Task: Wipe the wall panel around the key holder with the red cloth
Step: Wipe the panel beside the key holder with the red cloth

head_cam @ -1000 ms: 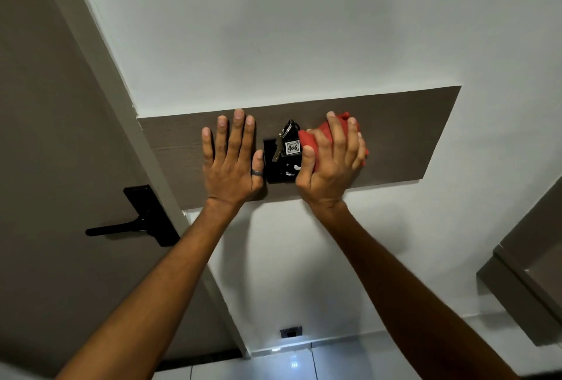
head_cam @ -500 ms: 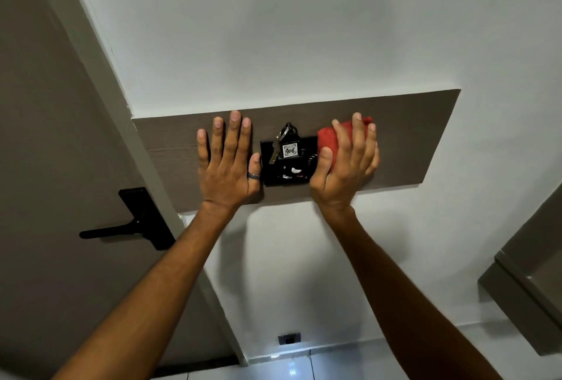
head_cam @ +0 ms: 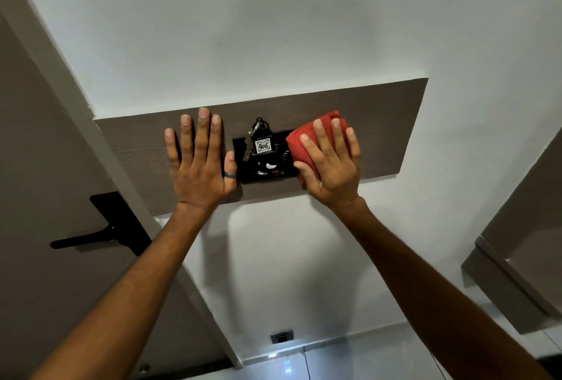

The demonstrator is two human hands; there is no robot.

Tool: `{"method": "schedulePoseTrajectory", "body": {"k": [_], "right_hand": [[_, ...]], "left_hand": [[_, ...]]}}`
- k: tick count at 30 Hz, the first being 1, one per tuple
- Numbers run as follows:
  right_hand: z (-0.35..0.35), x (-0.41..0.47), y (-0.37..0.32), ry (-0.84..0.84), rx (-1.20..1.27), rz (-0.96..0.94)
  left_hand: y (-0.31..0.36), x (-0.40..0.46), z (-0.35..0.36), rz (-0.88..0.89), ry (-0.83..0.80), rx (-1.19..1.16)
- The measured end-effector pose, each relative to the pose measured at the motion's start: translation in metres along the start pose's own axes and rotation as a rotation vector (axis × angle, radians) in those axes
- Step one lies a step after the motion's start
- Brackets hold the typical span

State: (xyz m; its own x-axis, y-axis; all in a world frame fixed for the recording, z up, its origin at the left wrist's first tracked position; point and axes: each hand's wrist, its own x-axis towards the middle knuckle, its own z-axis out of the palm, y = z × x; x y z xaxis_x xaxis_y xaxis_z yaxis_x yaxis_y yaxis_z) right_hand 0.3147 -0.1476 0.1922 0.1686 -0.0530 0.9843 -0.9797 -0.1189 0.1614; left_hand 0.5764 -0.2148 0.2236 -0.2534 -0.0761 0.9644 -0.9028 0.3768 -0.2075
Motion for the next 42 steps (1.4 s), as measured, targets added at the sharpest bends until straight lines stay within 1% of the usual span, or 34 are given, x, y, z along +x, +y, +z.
{"method": "schedulePoseTrajectory", "body": {"k": [5,7,8,9,11,12,13,14,16,17,18,21,23,25,27,29,32,33,38,42], "right_hand": [[0.017,0.012,0.015,0.020,0.051,-0.148],[0.018,0.013,0.022,0.032,0.075,-0.163],[0.016,0.012,0.023,0.047,0.075,-0.094],[0.016,0.010,0.020,0.069,0.066,0.048],[0.018,0.011,-0.001,0.145,0.057,0.462],[0.019,0.012,-0.018,0.178,0.063,0.636],[0.017,0.011,-0.034,0.169,0.072,0.738],[0.015,0.008,-0.049,0.120,0.092,0.745],[0.007,-0.011,-0.059,-0.021,0.130,0.570],[0.003,-0.019,-0.056,-0.065,0.127,0.487],[0.000,-0.022,-0.051,-0.080,0.123,0.444],[0.001,-0.008,-0.051,-0.017,0.129,0.448],[0.012,0.012,-0.057,0.041,0.142,0.360],[0.022,0.025,-0.055,0.058,0.147,0.269],[0.025,0.012,-0.050,0.048,0.144,0.246],[0.019,-0.019,-0.045,0.009,0.111,0.201],[0.011,-0.047,-0.034,-0.037,0.027,0.018],[0.013,-0.043,-0.031,-0.041,0.042,0.001],[0.005,-0.004,-0.033,0.008,0.169,0.045],[0.021,0.038,-0.033,0.060,0.189,0.190]], "left_hand": [[-0.001,-0.003,0.003,0.005,0.000,-0.004],[-0.001,-0.003,0.004,0.002,-0.002,-0.004],[-0.001,-0.002,0.004,0.000,-0.004,-0.002],[-0.001,-0.002,0.004,0.002,-0.004,0.001],[-0.001,-0.001,0.003,0.014,-0.001,0.007],[-0.001,-0.002,0.003,0.016,-0.003,0.006],[-0.001,-0.002,0.003,0.016,-0.003,0.006],[-0.001,-0.002,0.003,0.015,-0.003,0.012],[0.000,-0.003,0.004,0.005,-0.002,0.010],[0.000,-0.003,0.004,0.003,-0.004,0.010],[0.001,-0.002,0.003,0.006,-0.003,0.012],[0.002,0.000,0.000,0.005,-0.004,0.010],[0.003,0.000,-0.001,0.003,-0.004,0.007],[0.003,0.001,-0.001,0.009,0.002,-0.006],[0.002,0.000,0.001,0.016,0.000,0.003],[0.002,0.000,0.001,0.006,-0.003,0.009],[0.003,0.000,-0.002,0.012,0.006,0.026],[0.004,0.002,-0.003,0.008,0.006,0.034],[0.003,-0.001,0.000,-0.002,0.014,0.024],[0.002,-0.001,0.003,0.008,0.011,0.022]]}}
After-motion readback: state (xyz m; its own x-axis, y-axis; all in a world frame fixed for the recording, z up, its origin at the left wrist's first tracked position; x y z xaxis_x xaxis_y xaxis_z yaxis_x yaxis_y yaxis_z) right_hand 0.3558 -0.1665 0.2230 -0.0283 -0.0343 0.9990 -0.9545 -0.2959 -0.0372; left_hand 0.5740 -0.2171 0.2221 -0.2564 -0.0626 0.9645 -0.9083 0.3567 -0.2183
